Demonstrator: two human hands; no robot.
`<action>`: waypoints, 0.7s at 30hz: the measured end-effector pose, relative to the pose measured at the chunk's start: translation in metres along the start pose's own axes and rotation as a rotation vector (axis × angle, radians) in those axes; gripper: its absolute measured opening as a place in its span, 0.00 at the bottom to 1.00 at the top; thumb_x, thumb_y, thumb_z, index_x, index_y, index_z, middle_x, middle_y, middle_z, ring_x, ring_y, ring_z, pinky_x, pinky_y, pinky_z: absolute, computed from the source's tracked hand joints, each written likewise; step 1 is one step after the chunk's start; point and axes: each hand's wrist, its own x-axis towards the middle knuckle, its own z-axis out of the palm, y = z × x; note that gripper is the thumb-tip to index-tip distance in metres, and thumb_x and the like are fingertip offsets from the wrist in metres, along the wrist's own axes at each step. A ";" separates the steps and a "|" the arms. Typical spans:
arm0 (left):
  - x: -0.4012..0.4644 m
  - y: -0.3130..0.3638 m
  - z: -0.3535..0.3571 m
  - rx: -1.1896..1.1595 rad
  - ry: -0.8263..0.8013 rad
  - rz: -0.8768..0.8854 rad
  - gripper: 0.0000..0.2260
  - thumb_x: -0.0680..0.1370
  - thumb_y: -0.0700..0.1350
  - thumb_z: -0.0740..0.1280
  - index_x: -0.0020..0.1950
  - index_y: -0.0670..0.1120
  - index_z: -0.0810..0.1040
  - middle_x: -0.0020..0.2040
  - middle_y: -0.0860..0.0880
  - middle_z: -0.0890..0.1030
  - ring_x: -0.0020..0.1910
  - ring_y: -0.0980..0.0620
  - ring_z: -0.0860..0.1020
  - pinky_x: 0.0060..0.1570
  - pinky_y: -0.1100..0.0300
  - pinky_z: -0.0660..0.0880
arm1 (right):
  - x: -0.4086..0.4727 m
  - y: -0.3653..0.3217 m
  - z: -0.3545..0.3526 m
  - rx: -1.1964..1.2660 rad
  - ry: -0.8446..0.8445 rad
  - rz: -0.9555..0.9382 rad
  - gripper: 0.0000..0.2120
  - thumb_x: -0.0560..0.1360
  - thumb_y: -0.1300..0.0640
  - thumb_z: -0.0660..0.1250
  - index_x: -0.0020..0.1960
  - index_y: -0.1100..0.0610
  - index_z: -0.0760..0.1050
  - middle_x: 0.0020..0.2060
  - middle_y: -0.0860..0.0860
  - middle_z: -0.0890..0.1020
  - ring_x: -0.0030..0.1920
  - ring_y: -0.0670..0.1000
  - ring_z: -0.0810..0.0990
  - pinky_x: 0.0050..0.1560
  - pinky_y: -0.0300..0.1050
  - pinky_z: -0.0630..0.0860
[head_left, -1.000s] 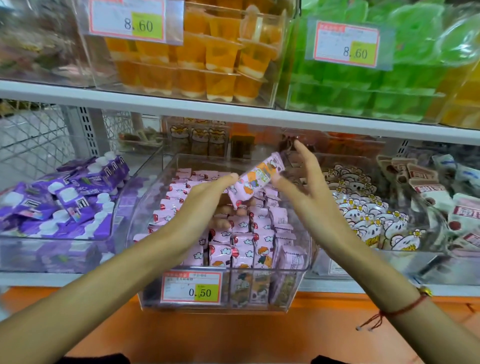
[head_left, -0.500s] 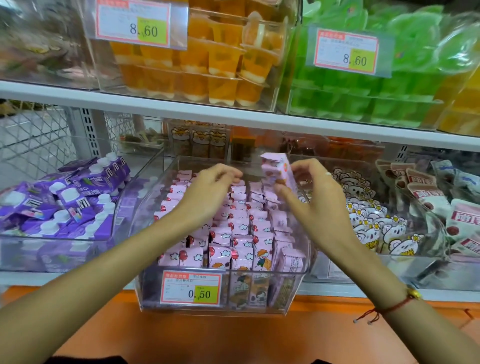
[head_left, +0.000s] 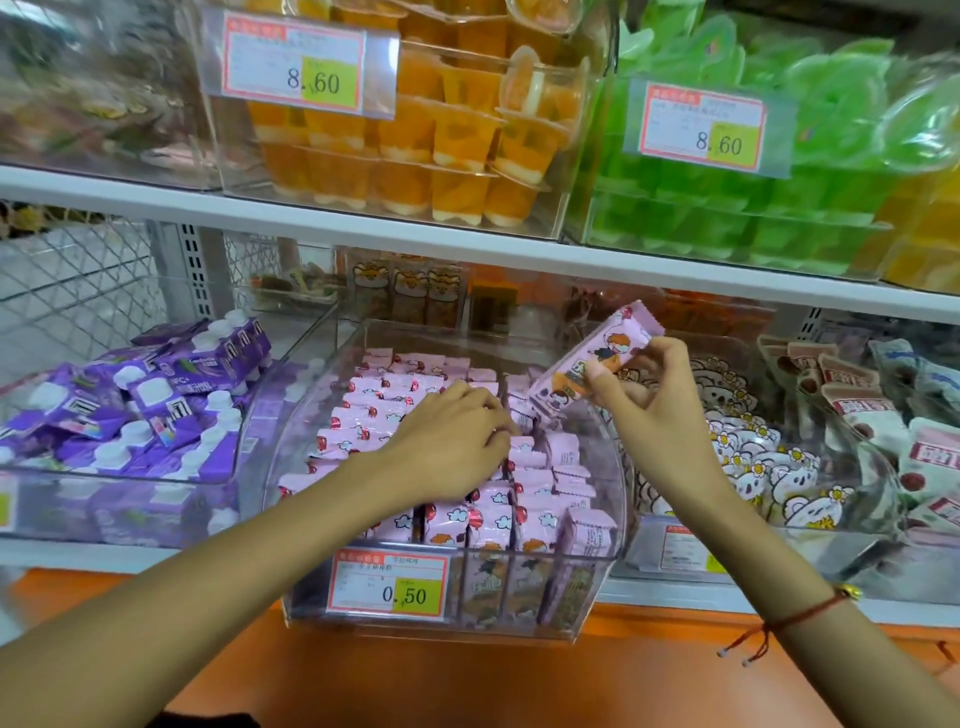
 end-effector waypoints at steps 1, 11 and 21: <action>-0.006 0.001 0.001 -0.029 -0.006 0.019 0.16 0.82 0.49 0.53 0.67 0.52 0.72 0.65 0.52 0.71 0.64 0.51 0.64 0.59 0.56 0.62 | 0.000 0.002 0.002 -0.017 -0.010 0.000 0.15 0.74 0.57 0.69 0.55 0.54 0.64 0.43 0.46 0.78 0.38 0.36 0.80 0.41 0.30 0.74; -0.026 -0.001 0.002 -0.118 0.003 0.069 0.18 0.83 0.46 0.51 0.73 0.53 0.66 0.65 0.53 0.73 0.62 0.53 0.66 0.59 0.59 0.64 | 0.011 0.001 0.023 -0.290 -0.168 -0.193 0.24 0.74 0.64 0.69 0.60 0.45 0.62 0.47 0.38 0.76 0.41 0.36 0.78 0.41 0.27 0.73; -0.028 0.002 -0.003 -0.221 0.178 -0.058 0.15 0.81 0.41 0.55 0.60 0.55 0.76 0.49 0.54 0.77 0.56 0.53 0.71 0.43 0.56 0.70 | 0.019 0.004 0.019 -0.660 -0.367 -0.124 0.20 0.72 0.55 0.72 0.52 0.48 0.61 0.40 0.53 0.82 0.39 0.54 0.81 0.44 0.55 0.78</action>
